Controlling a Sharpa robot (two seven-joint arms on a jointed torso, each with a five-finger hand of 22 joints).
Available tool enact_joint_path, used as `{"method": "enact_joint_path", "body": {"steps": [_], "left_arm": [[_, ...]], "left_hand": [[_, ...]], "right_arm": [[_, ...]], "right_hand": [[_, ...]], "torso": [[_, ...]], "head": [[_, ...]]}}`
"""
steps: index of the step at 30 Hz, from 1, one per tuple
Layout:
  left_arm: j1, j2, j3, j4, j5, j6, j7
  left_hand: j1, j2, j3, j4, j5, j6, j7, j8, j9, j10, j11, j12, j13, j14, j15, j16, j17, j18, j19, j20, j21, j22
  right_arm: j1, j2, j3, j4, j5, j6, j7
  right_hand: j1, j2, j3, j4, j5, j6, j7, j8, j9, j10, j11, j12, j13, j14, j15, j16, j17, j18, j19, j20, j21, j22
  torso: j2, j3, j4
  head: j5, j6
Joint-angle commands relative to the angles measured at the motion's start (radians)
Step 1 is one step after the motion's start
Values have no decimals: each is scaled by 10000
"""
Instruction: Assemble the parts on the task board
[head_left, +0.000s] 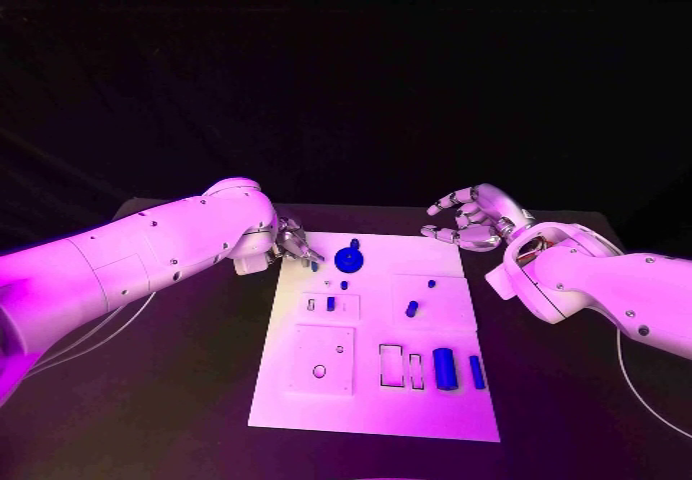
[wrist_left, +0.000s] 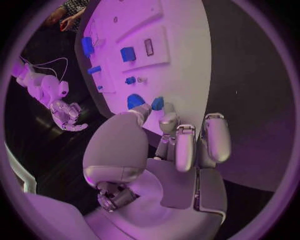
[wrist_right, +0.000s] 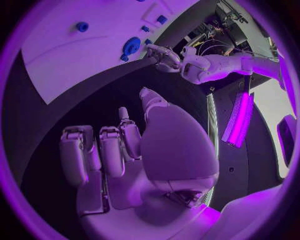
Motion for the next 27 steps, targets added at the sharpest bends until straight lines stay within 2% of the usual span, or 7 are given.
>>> {"method": "enact_joint_path", "body": {"steps": [1,7,9,11,12,15,27], "left_arm": [[-2,32,2,21,232,-11,87],[-8,40,-2,21,370,15,119],[-10,35,-4,21,449,13,126],[-11,24,-5,21,537,-6,130],[-11,20,-6,20,574,-16,130],[-11,3,-8,19,666,-40,131],[-17,-245,-15,222,1068,-218,150]], "left_hand": [[161,28,64,3,1,52,-61,83,26,12,-69,63,11,868,-83,38,2129,30,49,-30,33,16],[831,199,427,-78,-4,74,-154,218,109,48,-153,70,0,877,-156,52,2155,25,65,-84,43,49],[1278,310,836,-212,0,22,-186,255,143,49,-187,52,-21,880,-191,57,2163,23,68,-117,45,62],[1874,292,1807,-630,36,-109,-173,332,227,39,-217,0,-65,880,-207,55,2159,20,74,-156,50,81],[1835,99,2703,-811,25,-181,-131,478,362,76,-176,-21,-98,882,-182,59,2166,19,75,-138,53,95],[1513,-111,3698,-1103,31,-249,-135,693,567,124,-153,-16,-116,881,-171,56,2159,15,83,-115,61,120],[614,-507,5419,-2077,204,-208,-135,1061,949,261,-184,69,-38,879,-195,52,2149,0,142,-134,117,230]], "right_arm": [[-3,10,2,3,-46,70,104],[-3,20,2,-6,-46,77,103],[-3,23,2,-9,-46,79,104],[-3,24,2,-11,-46,81,104],[-3,24,2,-12,-46,81,104],[-3,24,2,-13,-46,83,104],[-3,28,1,-21,-46,96,99]], "right_hand": [[-58,23,44,4,-22,27,-29,31,-9,-32,-15,-41,702,676,-74,-46,1123,22,670,-37,-63,2275],[-55,27,48,3,-19,28,-29,33,-9,-25,-16,-32,710,677,-74,-46,1125,21,673,-38,-60,2277],[-53,30,52,1,-14,29,-30,35,-10,-27,-16,-34,707,675,-75,-49,1118,22,668,-38,-67,2273],[-50,33,55,0,-9,29,-30,36,-10,-24,-17,-31,710,677,-75,-46,1126,22,669,-38,-66,2274],[-45,42,64,-1,10,29,-31,39,-12,-20,-18,-27,714,678,-76,-46,1127,22,669,-39,-67,2274],[-45,42,64,-1,10,29,-31,39,-12,-20,-18,-27,714,678,-76,-46,1127,22,669,-39,-67,2274],[-41,47,72,-3,30,30,-31,42,-13,-14,-18,-20,719,679,-77,-44,1133,20,673,-39,-60,2278]], "torso": [[3,0,4],[0,0,-2],[0,1,-3],[3,2,-2],[3,1,0],[2,4,3],[-13,7,-1]], "head": [[-6,-14],[-8,-21],[-9,-23],[-11,-22],[-13,-22],[-15,-22],[-4,14]]}}
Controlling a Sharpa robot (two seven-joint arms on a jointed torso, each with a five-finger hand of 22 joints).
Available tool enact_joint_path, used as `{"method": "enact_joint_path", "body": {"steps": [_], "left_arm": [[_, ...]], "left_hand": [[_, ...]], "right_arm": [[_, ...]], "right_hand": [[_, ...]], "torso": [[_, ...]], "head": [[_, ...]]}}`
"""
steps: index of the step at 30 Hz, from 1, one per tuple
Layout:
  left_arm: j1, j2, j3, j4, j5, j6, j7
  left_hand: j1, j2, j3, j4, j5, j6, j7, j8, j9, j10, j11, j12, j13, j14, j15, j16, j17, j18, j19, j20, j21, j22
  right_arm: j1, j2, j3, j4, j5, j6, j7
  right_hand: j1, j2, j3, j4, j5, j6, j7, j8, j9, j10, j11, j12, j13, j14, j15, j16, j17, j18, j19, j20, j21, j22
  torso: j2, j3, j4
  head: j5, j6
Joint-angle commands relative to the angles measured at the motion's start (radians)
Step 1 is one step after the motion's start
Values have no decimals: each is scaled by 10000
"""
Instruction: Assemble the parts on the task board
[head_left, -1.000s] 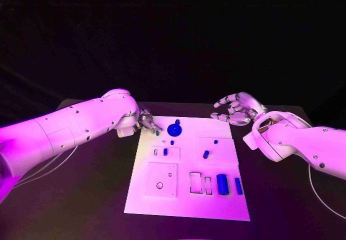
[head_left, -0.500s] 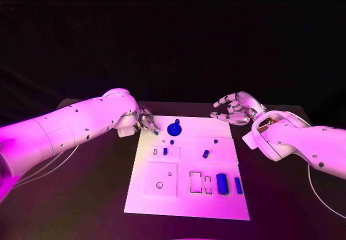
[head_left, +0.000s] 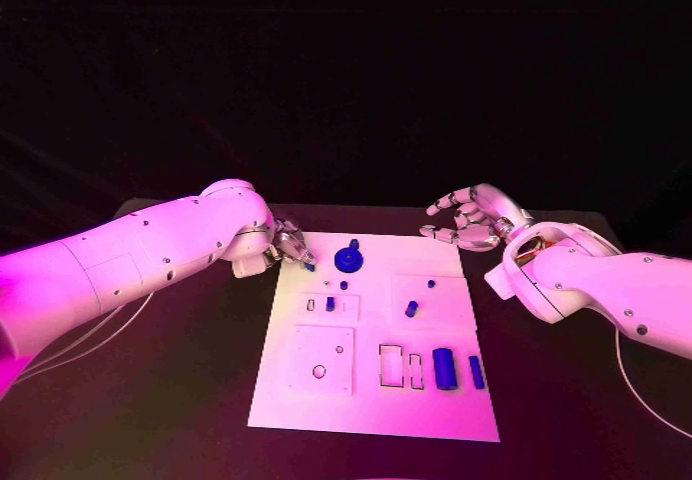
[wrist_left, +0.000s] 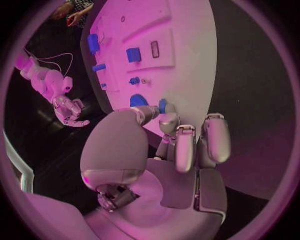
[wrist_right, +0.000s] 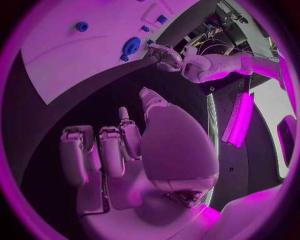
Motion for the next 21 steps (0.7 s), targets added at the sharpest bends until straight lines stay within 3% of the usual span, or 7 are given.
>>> {"method": "enact_joint_path", "body": {"steps": [1,5,9,12,15,21], "left_arm": [[-4,-126,3,182,512,-188,121],[-9,-429,4,601,914,-361,163],[-12,-883,5,1321,1222,-632,285],[-19,-1264,5,1954,1321,-886,399],[-78,-1645,4,2602,1176,-1159,527],[-246,-2091,-1,3395,669,-1478,648]], "left_hand": [[-203,-64,1807,-1671,137,25,-21,100,504,108,-19,47,68,877,-56,51,2148,-8,60,-30,90,64],[-321,-115,1955,-1779,231,73,-37,134,536,161,-34,86,120,878,-70,51,2149,-17,93,-42,116,111],[-588,-250,2179,-2013,671,216,-88,190,589,330,-88,198,272,893,-116,76,2195,-53,211,-83,208,277],[-666,-286,2223,-2079,825,263,-106,198,599,389,-107,234,328,896,-132,80,2201,-67,258,-101,244,343],[-739,-329,2258,-2144,997,326,-128,206,607,459,-126,281,401,901,-151,88,2215,-84,310,-119,284,417],[-792,-376,2286,-2198,1129,392,-153,214,612,546,-149,344,494,911,-169,104,2246,-105,377,-136,335,513]], "right_arm": [[-3,7,1,-1,-48,92,102],[-3,3,1,-1,-48,97,103],[-3,-10,1,-1,-45,96,104],[-3,-28,0,-1,-42,92,106],[-3,-50,0,-7,-39,76,116],[-3,-68,0,-45,-17,52,157]], "right_hand": [[-42,48,72,-3,30,30,-31,43,-14,-14,-18,-20,720,679,-77,-44,1129,21,673,-40,-60,2272],[-42,48,72,-3,30,30,-31,43,-14,-14,-18,-20,720,679,-77,-44,1129,21,673,-40,-60,2272],[-42,48,74,-3,40,29,-32,44,-15,-19,-19,-26,714,677,-78,-48,1121,23,669,-40,-68,2267],[-42,48,78,-3,60,29,-32,48,-17,-28,-19,-38,703,674,-78,-54,1106,27,660,-41,-84,2258],[-44,45,79,-2,67,28,-32,49,-18,-45,-19,-56,685,663,-79,-74,1057,40,630,-41,-133,2230],[-37,27,97,-4,112,7,-32,57,-31,-309,-22,-364,398,572,-83,-227,717,137,408,-46,-504,2019]], "torso": [[-5,3,-4],[-6,3,0],[-2,2,3],[-3,0,9],[-8,-8,22],[-17,-14,22]], "head": [[16,24],[-3,42],[-10,50],[-14,33],[-25,21],[-3,21]]}}
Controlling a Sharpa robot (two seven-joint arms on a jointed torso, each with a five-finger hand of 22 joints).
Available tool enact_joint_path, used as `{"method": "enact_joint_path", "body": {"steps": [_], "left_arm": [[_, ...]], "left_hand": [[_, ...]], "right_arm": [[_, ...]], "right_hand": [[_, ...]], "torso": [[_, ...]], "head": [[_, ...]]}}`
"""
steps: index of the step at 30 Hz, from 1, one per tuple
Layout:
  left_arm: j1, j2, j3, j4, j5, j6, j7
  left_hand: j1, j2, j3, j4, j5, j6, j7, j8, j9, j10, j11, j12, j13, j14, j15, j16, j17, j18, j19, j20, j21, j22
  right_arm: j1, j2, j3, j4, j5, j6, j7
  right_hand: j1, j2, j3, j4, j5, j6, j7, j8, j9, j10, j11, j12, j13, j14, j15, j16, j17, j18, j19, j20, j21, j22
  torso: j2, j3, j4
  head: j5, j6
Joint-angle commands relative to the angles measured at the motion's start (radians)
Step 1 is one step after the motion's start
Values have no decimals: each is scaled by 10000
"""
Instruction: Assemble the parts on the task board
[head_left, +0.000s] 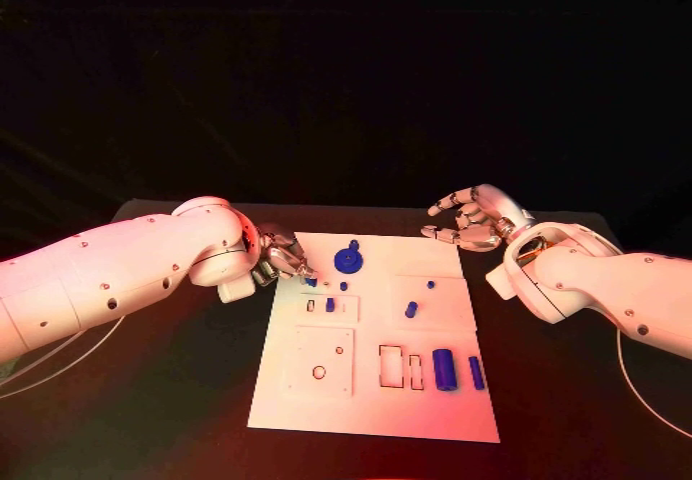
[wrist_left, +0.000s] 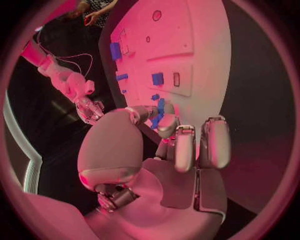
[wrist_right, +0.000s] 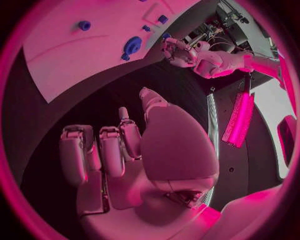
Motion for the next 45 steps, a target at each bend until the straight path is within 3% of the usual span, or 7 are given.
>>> {"method": "enact_joint_path", "body": {"steps": [1,10,17,45], "left_arm": [[-86,-156,-5,379,-398,-566,335],[-379,-392,-22,939,-1422,-803,274],[-524,-434,-84,1139,-1976,-1052,268],[-574,-393,-186,1227,-2774,-201,-73]], "left_hand": [[-119,6,1836,-1858,65,130,-78,41,-12,81,27,47,24,947,-63,63,2247,-103,88,8,32,257],[-152,-42,1868,-1905,153,199,-103,48,-11,156,3,93,94,962,-81,89,2297,-128,164,-8,87,364],[-242,-146,1931,-1976,459,336,-150,26,-30,312,-42,180,240,983,-122,127,2367,-159,263,-50,163,502],[-266,-204,1944,-2023,632,387,-166,9,-38,340,-59,166,237,994,-137,146,2406,-161,272,-66,173,516]], "right_arm": [[-4,-9,2,-23,-12,44,168],[-5,-3,1,-58,32,2,259],[-6,-14,0,-61,48,1,282],[-7,-34,-1,-50,51,12,283]], "right_hand": [[-36,24,70,23,40,5,-33,61,-17,-204,-13,-216,338,559,-85,-91,674,151,378,-47,-183,1993],[-32,-2,142,28,56,-14,-54,113,-48,-661,-40,-844,-255,426,-116,-357,204,281,75,-73,-727,1691],[-32,-1,150,28,57,-14,-57,119,-50,-657,-43,-850,-262,429,-119,-358,217,277,85,-76,-715,1699],[-35,0,155,29,56,-14,-59,123,-52,-630,-46,-829,-245,439,-121,-347,251,267,107,-79,-682,1718]], "torso": [[-12,-10,11],[7,-12,-12],[25,0,-23],[22,-4,-20]], "head": [[19,-6],[77,16],[101,19],[137,-77]]}}
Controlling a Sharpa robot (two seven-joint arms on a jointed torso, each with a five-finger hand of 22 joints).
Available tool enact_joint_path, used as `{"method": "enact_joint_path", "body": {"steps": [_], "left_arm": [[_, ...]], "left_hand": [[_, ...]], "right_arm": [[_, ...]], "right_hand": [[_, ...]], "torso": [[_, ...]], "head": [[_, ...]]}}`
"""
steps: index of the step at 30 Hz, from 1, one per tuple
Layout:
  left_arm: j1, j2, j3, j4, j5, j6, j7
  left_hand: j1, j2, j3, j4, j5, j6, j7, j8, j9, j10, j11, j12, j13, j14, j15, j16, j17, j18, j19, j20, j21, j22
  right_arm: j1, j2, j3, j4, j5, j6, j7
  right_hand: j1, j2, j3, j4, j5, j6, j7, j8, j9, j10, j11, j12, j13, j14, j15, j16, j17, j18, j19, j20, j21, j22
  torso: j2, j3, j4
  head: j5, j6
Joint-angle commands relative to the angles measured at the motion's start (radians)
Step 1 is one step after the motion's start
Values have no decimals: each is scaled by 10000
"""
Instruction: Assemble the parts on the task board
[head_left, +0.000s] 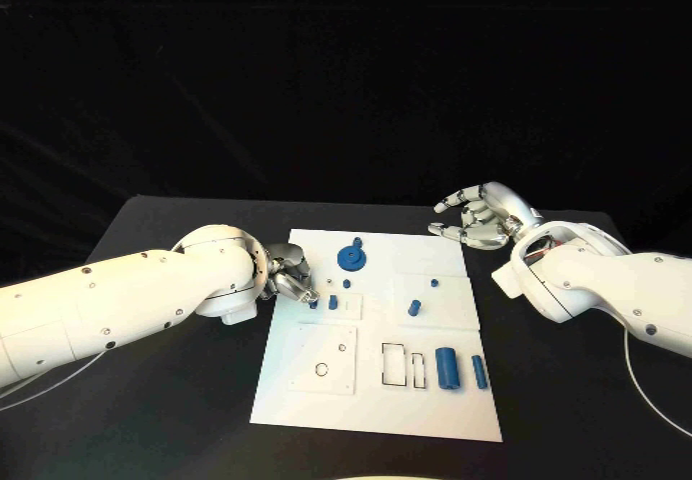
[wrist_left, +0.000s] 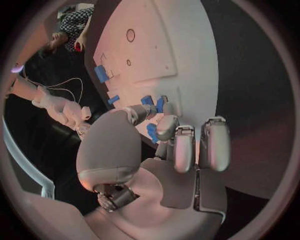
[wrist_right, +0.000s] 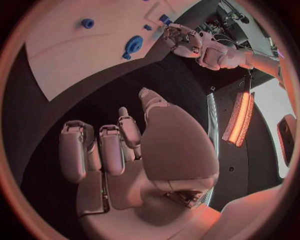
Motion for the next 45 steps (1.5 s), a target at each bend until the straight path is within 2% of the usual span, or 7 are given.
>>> {"method": "enact_joint_path", "body": {"steps": [1,37,45], "left_arm": [[-7,25,-5,22,-245,360,-52],[-61,69,-31,2,-261,457,-92],[-66,146,-55,-77,14,321,-53]], "left_hand": [[-3,60,1943,-2021,50,149,-74,11,16,54,12,49,-8,995,-66,32,2407,-163,61,2,58,520],[-30,23,1931,-2042,146,204,-83,-2,7,112,5,91,70,1010,-70,60,2462,-162,55,-5,56,515],[-358,-14,1592,-1827,164,431,-191,7,17,278,-67,153,198,1023,-109,84,2510,-163,51,-30,46,518]], "right_arm": [[-5,-2,1,12,-32,26,133],[-7,-13,1,15,-32,30,137],[-7,-23,1,20,-32,27,132]], "right_hand": [[-36,0,77,2,50,-13,-57,45,-11,-18,0,2,9,474,-86,-2,256,111,107,-79,25,1722],[-64,2,83,11,46,-10,-62,59,-15,14,-6,12,9,476,-92,-16,242,112,107,-86,12,1716],[-64,2,83,11,46,-10,-62,59,-15,14,-6,12,9,476,-92,-16,242,112,107,-86,12,1716]], "torso": [[1,-5,-1],[0,4,-4],[3,8,-7]], "head": [[12,-13],[10,-67],[0,-89]]}}
